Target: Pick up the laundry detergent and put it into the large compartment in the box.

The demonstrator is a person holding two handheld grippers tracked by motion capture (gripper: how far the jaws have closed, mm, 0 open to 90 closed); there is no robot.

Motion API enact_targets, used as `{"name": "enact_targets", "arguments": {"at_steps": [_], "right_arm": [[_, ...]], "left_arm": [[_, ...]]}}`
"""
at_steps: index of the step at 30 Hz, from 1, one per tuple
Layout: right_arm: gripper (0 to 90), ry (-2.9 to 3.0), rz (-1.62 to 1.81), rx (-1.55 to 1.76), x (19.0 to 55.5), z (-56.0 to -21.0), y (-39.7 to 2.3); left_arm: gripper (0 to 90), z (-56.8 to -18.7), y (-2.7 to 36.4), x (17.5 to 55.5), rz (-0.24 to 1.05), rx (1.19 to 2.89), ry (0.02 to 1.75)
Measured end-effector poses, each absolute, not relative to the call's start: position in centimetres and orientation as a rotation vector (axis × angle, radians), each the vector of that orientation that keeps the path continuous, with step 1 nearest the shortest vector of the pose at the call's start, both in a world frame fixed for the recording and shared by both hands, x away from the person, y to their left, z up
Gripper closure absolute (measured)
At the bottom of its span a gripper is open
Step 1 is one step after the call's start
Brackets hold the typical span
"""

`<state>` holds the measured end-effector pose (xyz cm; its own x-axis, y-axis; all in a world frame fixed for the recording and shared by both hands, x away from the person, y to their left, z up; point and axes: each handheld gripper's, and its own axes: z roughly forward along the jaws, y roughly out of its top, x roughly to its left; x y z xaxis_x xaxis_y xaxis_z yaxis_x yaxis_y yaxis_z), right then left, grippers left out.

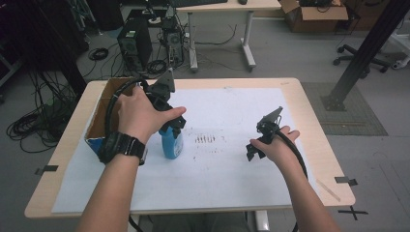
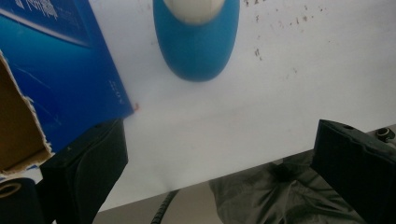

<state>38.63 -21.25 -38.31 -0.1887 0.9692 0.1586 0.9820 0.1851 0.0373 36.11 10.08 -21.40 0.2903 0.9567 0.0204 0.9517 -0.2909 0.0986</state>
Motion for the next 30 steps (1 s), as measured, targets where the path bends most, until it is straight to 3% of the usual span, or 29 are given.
{"name": "enact_targets", "arguments": {"at_steps": [11,30], "right_arm": [[4.5,-2.350,-0.204,-1.918,38.6,-38.1,-20.6],[4.5,-2.349,-0.236,-1.909,38.8,-38.1,-20.7]], "left_arm": [[4.1,-20.7,9.7,38.7,0.106,2.466,1.828],[4.1,-22.8,9.3,42.5,0.095,2.491,1.863]]}}
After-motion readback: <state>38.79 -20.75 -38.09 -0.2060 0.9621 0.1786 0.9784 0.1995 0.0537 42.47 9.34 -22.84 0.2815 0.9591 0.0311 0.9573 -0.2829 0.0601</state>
